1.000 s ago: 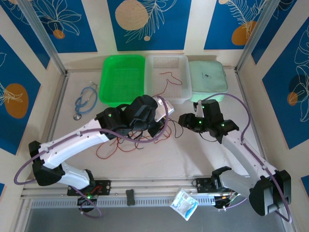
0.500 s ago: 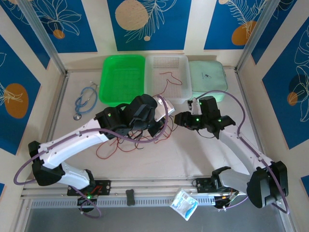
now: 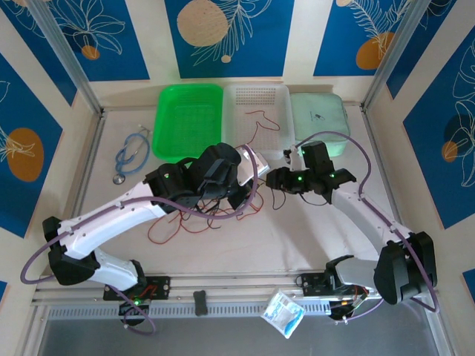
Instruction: Untangle the cables
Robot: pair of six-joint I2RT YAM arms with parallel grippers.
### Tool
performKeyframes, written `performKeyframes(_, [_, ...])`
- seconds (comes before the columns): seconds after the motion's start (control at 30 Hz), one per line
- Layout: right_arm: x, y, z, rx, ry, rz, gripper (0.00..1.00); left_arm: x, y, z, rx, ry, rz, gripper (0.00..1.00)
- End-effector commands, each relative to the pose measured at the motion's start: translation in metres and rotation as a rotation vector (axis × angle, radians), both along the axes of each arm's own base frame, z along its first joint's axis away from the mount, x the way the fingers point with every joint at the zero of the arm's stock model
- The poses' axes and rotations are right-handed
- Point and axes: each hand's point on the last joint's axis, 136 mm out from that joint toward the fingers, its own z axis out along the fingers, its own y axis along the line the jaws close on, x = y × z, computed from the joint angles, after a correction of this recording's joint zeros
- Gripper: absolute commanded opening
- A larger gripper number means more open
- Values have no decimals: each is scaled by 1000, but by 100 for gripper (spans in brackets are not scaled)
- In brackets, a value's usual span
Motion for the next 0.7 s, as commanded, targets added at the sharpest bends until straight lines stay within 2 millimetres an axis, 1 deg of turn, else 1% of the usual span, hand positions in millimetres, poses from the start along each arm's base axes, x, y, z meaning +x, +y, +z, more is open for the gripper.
performKeyframes(0.0, [-5, 3, -1, -1, 11, 41, 37, -5, -5, 19, -40, -19, -35, 0])
performKeyframes(0.1, [-4, 3, -4, -2, 18, 41, 31, -7, -6, 22, -49, -18, -41, 0])
performKeyframes(0.3, [0, -1, -7, -21, 22, 3, 10, -8, -3, 29, -61, -22, -42, 0])
performKeyframes(0.4, [3, -7, -13, -48, 42, -47, 2, -9, 0, 35, -71, -34, -38, 0])
performKeyframes(0.43, [4, -12, -18, -68, 62, -77, 0, -8, 3, 39, -74, -44, -31, 0])
performKeyframes(0.5, [5, -24, -28, -123, 104, -151, 0, -5, 10, 48, -77, -72, -6, 0])
performKeyframes(0.6, [2, -52, -51, -230, 221, -320, 0, 4, 24, 67, -80, -144, 52, 0])
performKeyframes(0.67, [-3, -68, -66, -256, 302, -439, 0, 10, 35, 81, -82, -198, 94, 0])
